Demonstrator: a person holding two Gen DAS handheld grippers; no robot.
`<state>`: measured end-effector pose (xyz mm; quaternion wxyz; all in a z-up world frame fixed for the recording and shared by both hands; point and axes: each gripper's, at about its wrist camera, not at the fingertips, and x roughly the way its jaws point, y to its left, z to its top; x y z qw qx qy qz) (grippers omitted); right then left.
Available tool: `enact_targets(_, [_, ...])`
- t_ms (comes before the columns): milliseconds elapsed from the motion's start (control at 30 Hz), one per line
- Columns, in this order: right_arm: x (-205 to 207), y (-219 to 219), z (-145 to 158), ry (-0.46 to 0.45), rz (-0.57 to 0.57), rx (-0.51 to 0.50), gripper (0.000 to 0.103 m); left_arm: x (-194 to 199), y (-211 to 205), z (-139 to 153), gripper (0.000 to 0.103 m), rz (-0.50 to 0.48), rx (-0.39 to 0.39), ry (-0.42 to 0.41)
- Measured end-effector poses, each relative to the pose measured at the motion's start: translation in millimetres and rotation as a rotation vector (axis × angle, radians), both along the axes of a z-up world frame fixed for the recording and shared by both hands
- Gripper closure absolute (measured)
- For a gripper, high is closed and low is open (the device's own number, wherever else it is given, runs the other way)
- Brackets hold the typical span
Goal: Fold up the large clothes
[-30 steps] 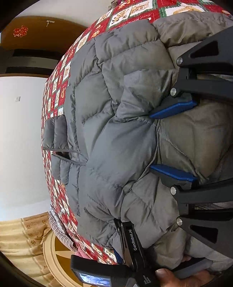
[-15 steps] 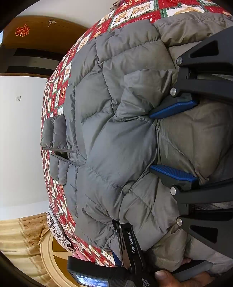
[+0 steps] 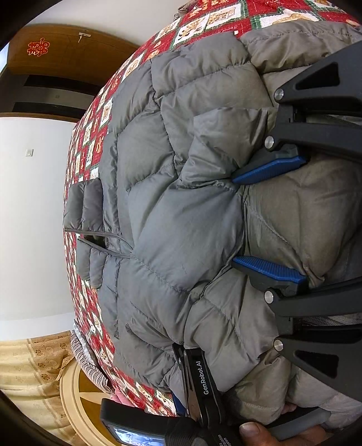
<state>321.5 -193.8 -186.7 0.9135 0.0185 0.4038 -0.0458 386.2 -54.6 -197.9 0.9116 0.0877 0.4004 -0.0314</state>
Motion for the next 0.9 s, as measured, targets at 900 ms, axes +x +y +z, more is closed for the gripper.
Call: enact_targets(900, [181.1, -121.3, 95.8, 0.059, -0.134, 0.288, 0.016, 157.8, -35.0, 94.3, 0.0, 0.055, -0.119, 0.067])
